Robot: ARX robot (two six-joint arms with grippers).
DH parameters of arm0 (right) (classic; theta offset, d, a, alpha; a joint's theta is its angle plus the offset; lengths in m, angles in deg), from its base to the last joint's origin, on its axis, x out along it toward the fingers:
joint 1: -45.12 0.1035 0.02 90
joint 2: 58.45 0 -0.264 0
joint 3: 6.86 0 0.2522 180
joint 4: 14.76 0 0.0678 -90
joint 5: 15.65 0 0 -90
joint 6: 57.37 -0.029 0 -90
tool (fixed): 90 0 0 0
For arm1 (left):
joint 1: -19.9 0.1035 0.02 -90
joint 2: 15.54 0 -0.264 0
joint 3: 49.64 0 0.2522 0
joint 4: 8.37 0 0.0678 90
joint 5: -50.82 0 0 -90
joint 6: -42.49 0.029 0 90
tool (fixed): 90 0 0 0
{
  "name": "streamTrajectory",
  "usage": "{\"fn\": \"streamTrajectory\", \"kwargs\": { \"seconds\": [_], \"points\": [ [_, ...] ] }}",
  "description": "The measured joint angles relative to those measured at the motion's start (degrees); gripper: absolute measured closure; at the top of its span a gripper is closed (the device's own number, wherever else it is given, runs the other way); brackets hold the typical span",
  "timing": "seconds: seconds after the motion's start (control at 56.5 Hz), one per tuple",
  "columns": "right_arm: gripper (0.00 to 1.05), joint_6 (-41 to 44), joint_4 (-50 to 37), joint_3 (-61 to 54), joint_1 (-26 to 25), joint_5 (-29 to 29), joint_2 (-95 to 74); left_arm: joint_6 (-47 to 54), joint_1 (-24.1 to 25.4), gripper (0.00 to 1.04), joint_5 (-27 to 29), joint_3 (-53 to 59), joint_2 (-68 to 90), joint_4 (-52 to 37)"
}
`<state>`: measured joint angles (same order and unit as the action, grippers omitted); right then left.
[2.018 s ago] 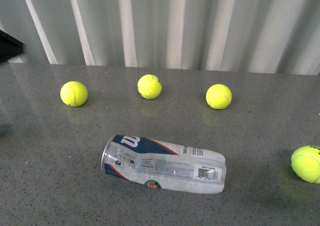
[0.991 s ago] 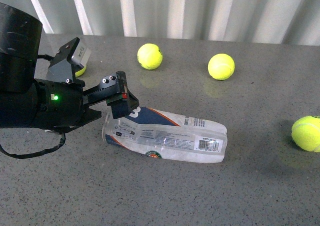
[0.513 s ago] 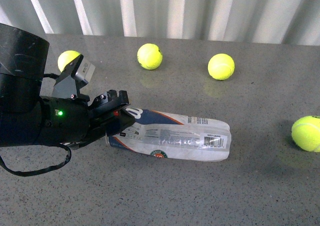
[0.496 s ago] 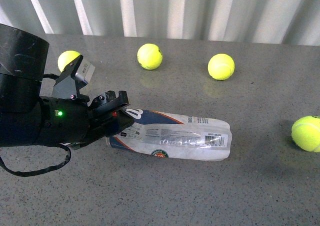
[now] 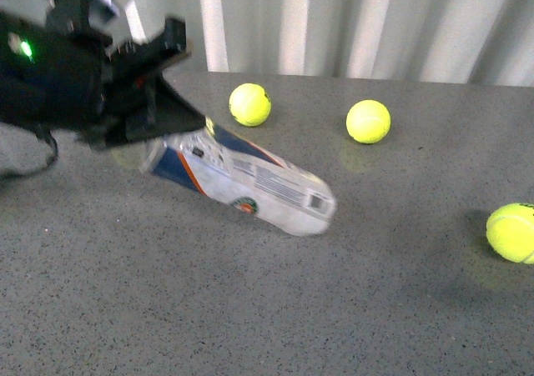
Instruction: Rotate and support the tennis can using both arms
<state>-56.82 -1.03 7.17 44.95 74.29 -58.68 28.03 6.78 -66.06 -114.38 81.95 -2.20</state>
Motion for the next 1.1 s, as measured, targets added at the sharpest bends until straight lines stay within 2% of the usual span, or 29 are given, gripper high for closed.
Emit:
{"fn": "streamTrajectory", "kwargs": {
  "seconds": [0.106, 0.23, 0.319, 0.389, 0.513, 0.584, 0.673, 0.85, 1.097],
  "points": [
    [0.07, 0.0, 0.0, 0.0, 0.0, 0.0, 0.0, 19.08, -1.36, 1.01, 2.38, -11.04, -7.78, 18.86],
    [0.07, 0.0, 0.0, 0.0, 0.0, 0.0, 0.0, 37.4, -4.0, 1.01, 4.31, -23.26, -9.9, 35.28],
    [0.07, 0.0, 0.0, 0.0, 0.0, 0.0, 0.0, 47.28, -5.62, 1.01, 6.71, -29.2, -9.88, 43.87],
    [0.07, 0.0, 0.0, 0.0, 0.0, 0.02, 0.0, 58.88, -7.23, 1.01, 9.68, -32.76, -9.49, 50.99],
    [0.07, 0.0, 0.02, 0.0, 0.0, 0.0, 0.0, 72.08, -10.12, 1.01, 10.78, -36.2, -7.21, 60.96],
    [0.07, 0.0, 0.0, 0.0, 0.0, 0.0, 0.0, 75.67, -11.43, 1.01, 13.42, -36.46, -5.79, 61.75],
    [0.07, -0.02, 0.0, 0.0, 0.0, 0.0, 0.0, 78.42, -12.9, 1.01, 17.2, -35.91, -3.63, 58.36],
    [0.07, 0.0, 0.02, 0.0, 0.0, 0.0, 0.0, 78.82, -15.52, 1.01, 17.81, -32.15, -1.09, 52.85],
    [0.07, -0.02, 0.0, 0.0, 0.0, 0.02, 0.0, 80.43, -17.0, 1.01, 18.51, -30.08, 1.2, 52.22]
  ]
}}
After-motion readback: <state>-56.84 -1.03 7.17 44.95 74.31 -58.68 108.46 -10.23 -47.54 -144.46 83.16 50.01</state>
